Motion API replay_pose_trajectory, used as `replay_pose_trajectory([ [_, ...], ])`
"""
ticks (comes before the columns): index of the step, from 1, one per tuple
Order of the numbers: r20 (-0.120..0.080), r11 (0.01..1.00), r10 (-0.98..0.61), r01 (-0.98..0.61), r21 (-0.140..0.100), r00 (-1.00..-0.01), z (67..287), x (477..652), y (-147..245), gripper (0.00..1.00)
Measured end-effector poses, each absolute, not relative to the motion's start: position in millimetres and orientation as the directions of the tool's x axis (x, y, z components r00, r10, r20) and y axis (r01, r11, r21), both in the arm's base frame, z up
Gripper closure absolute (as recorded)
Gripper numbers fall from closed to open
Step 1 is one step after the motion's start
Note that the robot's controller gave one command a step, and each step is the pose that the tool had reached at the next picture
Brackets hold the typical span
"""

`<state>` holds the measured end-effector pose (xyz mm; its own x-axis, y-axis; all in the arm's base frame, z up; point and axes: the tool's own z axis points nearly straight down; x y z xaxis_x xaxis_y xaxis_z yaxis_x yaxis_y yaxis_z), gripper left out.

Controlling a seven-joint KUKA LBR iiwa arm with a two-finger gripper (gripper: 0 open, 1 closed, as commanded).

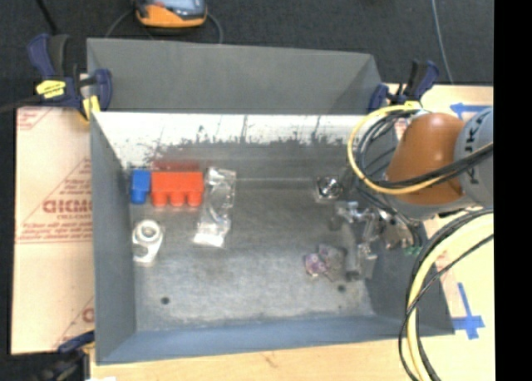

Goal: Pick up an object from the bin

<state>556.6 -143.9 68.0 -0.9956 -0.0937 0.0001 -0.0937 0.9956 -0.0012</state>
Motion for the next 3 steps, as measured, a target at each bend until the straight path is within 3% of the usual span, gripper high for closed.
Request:
replay_pose_trajectory([
  [1, -0.001, 0.998, -0.065, -0.065, 0.001, -0.998, 70, 511.8, -113, 0.0],
  [2, -0.005, 0.998, -0.068, -0.068, -0.002, -0.998, 71, 513.7, -115, 1.0],
  [3, -0.011, 0.999, -0.054, -0.054, -0.005, -0.998, 195, 500.7, -126, 1.0],
])
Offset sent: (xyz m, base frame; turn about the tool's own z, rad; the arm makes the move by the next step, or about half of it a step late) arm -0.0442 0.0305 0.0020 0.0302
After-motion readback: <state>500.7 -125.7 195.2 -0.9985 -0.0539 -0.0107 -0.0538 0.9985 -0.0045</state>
